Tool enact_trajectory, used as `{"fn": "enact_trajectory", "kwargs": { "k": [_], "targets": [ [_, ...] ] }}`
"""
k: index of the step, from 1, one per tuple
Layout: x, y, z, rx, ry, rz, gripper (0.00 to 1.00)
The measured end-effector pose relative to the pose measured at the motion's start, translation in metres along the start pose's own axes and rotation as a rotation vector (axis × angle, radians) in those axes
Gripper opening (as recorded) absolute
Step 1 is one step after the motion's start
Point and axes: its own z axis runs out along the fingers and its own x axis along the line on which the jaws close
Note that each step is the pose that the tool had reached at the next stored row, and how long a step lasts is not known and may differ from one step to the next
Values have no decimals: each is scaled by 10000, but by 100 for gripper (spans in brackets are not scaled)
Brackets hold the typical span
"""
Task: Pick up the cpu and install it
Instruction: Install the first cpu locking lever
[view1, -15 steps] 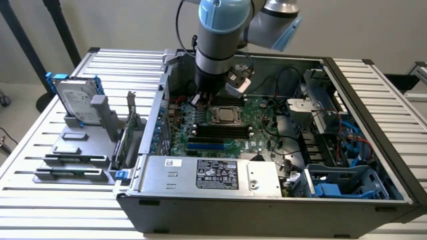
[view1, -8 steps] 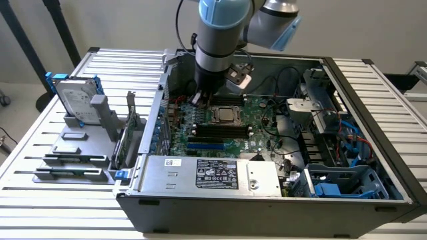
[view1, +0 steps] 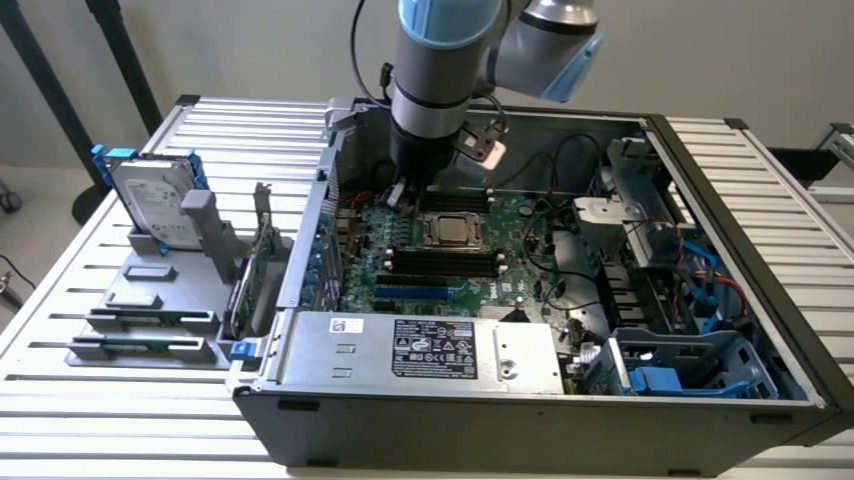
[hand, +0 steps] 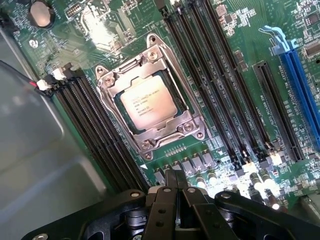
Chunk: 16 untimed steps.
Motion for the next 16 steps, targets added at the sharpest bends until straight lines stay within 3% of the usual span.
{"fn": "enact_trajectory", "kwargs": {
  "k": [7,9,11,16],
  "targets": [
    [6,-7,-34,-120,-84,-624,11],
    [7,-7,-38,-204,-149,-776,11],
    [8,-8,-38,-299,-253,-843,11],
    [8,-8,-38,-303,-261,-845,11]
  ]
}}
